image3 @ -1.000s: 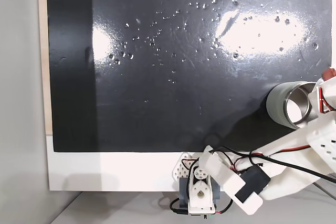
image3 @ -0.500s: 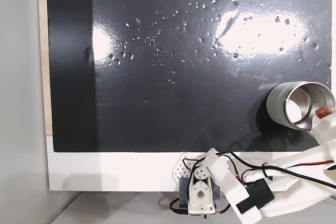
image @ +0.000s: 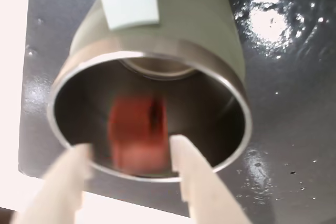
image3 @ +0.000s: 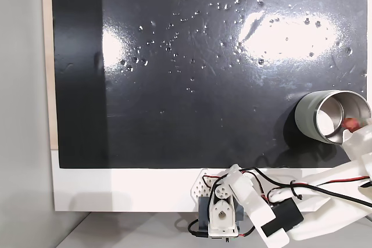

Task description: Grasp a cube and put it in the cup.

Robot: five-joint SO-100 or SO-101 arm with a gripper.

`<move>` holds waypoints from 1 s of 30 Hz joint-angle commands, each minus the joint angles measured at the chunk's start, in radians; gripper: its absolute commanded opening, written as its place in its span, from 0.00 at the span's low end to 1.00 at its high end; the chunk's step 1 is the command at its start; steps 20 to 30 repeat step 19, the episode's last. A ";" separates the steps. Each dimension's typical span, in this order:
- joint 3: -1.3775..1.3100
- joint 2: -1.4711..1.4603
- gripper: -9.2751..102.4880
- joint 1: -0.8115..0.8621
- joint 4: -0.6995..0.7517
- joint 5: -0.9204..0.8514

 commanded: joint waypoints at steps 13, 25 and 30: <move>0.002 0.048 0.31 -0.008 0.009 0.025; 0.012 0.058 0.31 -0.017 0.009 0.025; 0.012 0.058 0.31 -0.017 0.009 0.025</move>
